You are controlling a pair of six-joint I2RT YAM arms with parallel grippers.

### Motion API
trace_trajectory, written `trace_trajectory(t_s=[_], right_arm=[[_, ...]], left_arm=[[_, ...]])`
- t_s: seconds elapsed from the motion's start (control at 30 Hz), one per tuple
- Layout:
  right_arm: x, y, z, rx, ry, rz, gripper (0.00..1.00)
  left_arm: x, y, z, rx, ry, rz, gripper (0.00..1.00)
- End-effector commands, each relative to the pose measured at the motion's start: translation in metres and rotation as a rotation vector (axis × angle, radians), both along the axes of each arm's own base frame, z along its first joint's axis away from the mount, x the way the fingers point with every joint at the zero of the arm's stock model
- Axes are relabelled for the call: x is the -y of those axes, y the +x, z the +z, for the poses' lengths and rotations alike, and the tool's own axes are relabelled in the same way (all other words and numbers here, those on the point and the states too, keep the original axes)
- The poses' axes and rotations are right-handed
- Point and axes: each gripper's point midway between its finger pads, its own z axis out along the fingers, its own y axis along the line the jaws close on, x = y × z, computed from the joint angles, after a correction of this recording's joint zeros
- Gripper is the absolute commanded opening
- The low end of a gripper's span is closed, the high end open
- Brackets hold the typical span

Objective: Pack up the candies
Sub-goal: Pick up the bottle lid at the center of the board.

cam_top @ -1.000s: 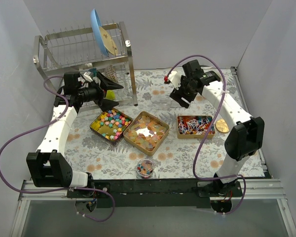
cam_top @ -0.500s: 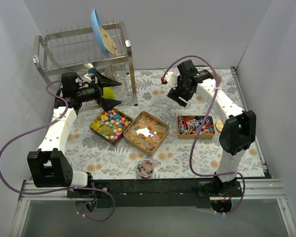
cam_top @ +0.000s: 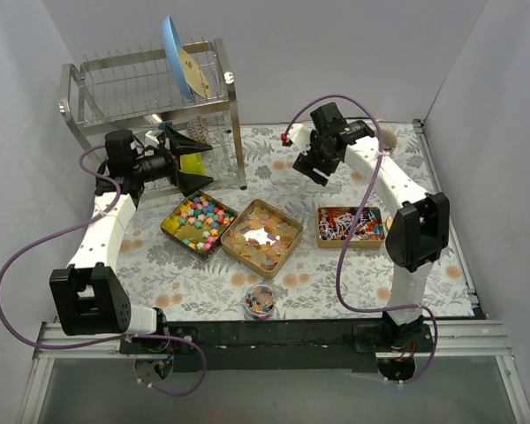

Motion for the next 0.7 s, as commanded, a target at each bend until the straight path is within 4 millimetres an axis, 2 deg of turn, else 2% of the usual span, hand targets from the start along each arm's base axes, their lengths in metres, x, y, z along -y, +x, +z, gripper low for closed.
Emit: trace_trajectory(t_s=[0.0,0.1,0.13,0.17,0.23,0.27,0.33,0.37,0.47,0.53,0.57,0.6,0.67], right_arm=[[-0.011,0.016,0.014,0.038,0.039,-0.004,0.79],[-0.017,0.012,0.013,0.008,0.076,-0.001,0.80],[-0.018,0.009,0.015,-0.004,0.087,-0.011,0.82],[-0.018,0.007,0.020,0.000,0.101,-0.015,0.94],[-0.017,-0.006,0.017,-0.032,0.115,-0.012,0.98],[-0.016,-0.011,0.025,-0.019,0.127,-0.015,0.98],[-0.012,-0.024,0.025,-0.045,0.137,-0.037,0.98],[-0.006,-0.037,0.023,-0.063,0.133,-0.043,0.98],[0.010,-0.061,0.025,-0.087,0.128,-0.084,0.98],[0.022,-0.071,0.024,-0.105,0.142,-0.125,0.98],[0.028,-0.079,0.030,-0.103,0.154,-0.139,0.98],[0.039,-0.086,0.023,-0.133,0.146,-0.167,0.98],[0.051,-0.098,0.029,-0.140,0.152,-0.191,0.98]], left_arm=[[-0.001,0.001,-0.010,-0.004,0.001,-0.004,0.98],[-0.002,-0.003,-0.025,0.132,0.099,-0.056,0.98],[-0.002,-0.008,-0.030,0.229,0.158,-0.088,0.98],[-0.001,-0.018,-0.025,0.299,0.175,-0.118,0.98],[0.001,-0.034,-0.028,0.405,0.199,-0.168,0.98],[0.001,-0.043,-0.020,0.516,0.228,-0.182,0.98],[0.003,-0.061,-0.019,0.582,0.219,-0.239,0.98],[0.003,-0.071,-0.023,0.584,0.241,-0.257,0.98],[0.003,-0.091,-0.028,0.582,0.266,-0.289,0.98],[-0.001,-0.093,-0.036,0.638,0.341,-0.297,0.98],[-0.004,-0.098,-0.048,0.583,0.377,-0.293,0.98],[-0.005,-0.101,-0.054,0.621,0.402,-0.314,0.98],[-0.008,-0.110,-0.068,0.594,0.440,-0.344,0.98]])
